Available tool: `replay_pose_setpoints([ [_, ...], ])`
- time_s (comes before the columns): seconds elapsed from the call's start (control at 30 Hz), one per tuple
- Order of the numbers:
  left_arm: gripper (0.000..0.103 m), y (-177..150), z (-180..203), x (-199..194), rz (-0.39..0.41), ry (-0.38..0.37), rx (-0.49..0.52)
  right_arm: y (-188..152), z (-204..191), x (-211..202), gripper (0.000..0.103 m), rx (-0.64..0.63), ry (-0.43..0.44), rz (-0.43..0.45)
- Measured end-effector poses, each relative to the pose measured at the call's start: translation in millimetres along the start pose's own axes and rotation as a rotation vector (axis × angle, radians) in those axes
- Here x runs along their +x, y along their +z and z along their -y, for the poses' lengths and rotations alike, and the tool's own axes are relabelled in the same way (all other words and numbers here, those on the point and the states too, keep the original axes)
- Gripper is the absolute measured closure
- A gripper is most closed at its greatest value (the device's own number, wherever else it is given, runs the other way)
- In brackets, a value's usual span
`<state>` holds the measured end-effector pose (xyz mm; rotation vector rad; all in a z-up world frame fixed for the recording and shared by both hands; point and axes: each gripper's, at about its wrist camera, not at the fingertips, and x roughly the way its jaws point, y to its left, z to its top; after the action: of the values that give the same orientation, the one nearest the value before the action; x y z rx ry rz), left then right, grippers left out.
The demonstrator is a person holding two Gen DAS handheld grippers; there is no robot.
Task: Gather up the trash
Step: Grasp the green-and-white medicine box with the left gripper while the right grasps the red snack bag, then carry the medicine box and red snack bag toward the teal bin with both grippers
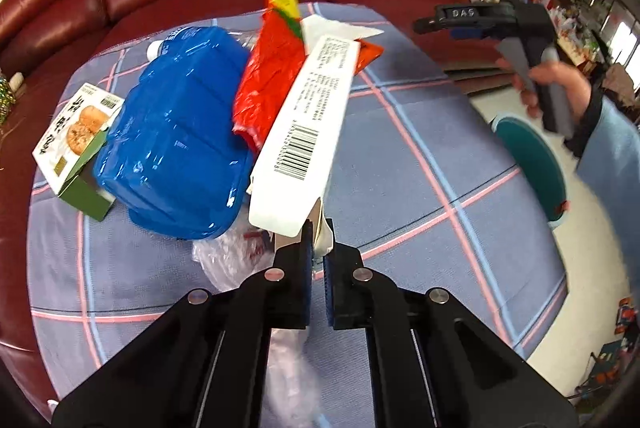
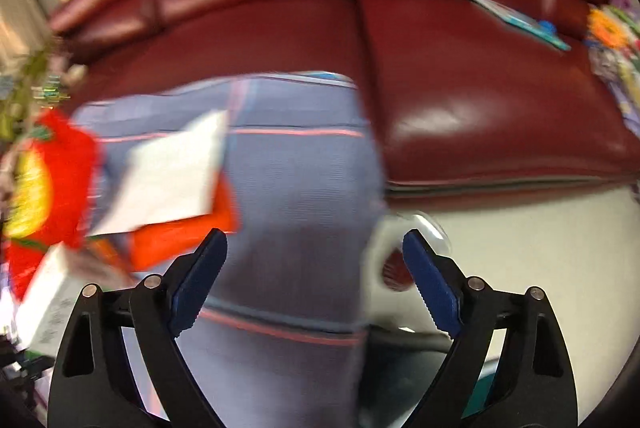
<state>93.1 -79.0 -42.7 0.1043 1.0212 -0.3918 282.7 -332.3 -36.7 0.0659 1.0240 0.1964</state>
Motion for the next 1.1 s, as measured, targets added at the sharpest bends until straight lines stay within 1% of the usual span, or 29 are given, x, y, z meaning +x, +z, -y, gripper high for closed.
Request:
replay_pose_setpoints([
  [0.07, 0.099, 1, 2, 4, 0.002, -0.005, -0.008, -5, -17, 4, 0.013, -0.025, 0.029, -0.008],
  [0.13, 0.094, 4, 8, 10, 0.007, 0.015, -0.009, -10, -30, 7, 0.013, -0.061, 0.044, -0.035],
  [0.2, 0.081, 8, 11, 16, 0.009, 0.016, -0.035, -12, -35, 3, 0.013, -0.063, 0.045, -0.031],
  [0.23, 0.082, 10, 11, 17, 0.016, 0.005, -0.035, -13, -36, -1, 0.013, -0.057, 0.047, -0.032],
  [0.27, 0.098, 13, 11, 19, 0.018, -0.013, -0.031, -16, -37, -5, 0.013, -0.052, 0.032, -0.034],
  [0.3, 0.099, 15, 13, 19, 0.013, -0.03, -0.033, -17, -39, -7, 0.013, -0.051, 0.025, -0.036],
  [0.37, 0.1, 21, 15, 10, 0.044, -0.042, -0.042, -24, -44, -19, 0.013, -0.039, 0.018, -0.03],
  [0.5, 0.1, 32, 15, -37, 0.14, -0.071, -0.015, -26, -56, -49, 0.013, -0.023, -0.01, 0.001],
  [0.6, 0.1, 41, 6, -77, 0.21, -0.099, -0.033, -24, -68, -74, 0.013, -0.02, -0.033, 0.021],
  [0.67, 0.1, 50, -4, -111, 0.292, -0.085, -0.038, -21, -80, -90, 0.012, -0.014, -0.04, 0.038],
  [0.73, 0.1, 54, -19, -131, 0.346, -0.055, -0.054, -21, -93, -99, 0.012, -0.014, -0.029, 0.033],
  [0.8, 0.1, 55, -37, -137, 0.357, -0.055, -0.079, -22, -110, -101, 0.011, -0.034, -0.02, 0.028],
  [0.87, 0.1, 53, -53, -133, 0.35, -0.038, -0.105, -24, -130, -95, 0.011, -0.052, 0.002, 0.005],
  [0.9, 0.1, 51, -59, -130, 0.346, -0.044, -0.122, -24, -140, -90, 0.011, -0.06, 0.011, -0.007],
  [1.0, 0.1, 48, -72, -129, 0.342, -0.043, -0.144, -26, -160, -69, 0.011, -0.083, 0.037, -0.053],
  [1.07, 0.1, 47, -75, -126, 0.339, -0.036, -0.141, -32, -172, -53, 0.011, -0.108, 0.052, -0.092],
  [1.1, 0.1, 47, -78, -121, 0.333, -0.035, -0.138, -36, -176, -43, 0.011, -0.12, 0.074, -0.12],
])
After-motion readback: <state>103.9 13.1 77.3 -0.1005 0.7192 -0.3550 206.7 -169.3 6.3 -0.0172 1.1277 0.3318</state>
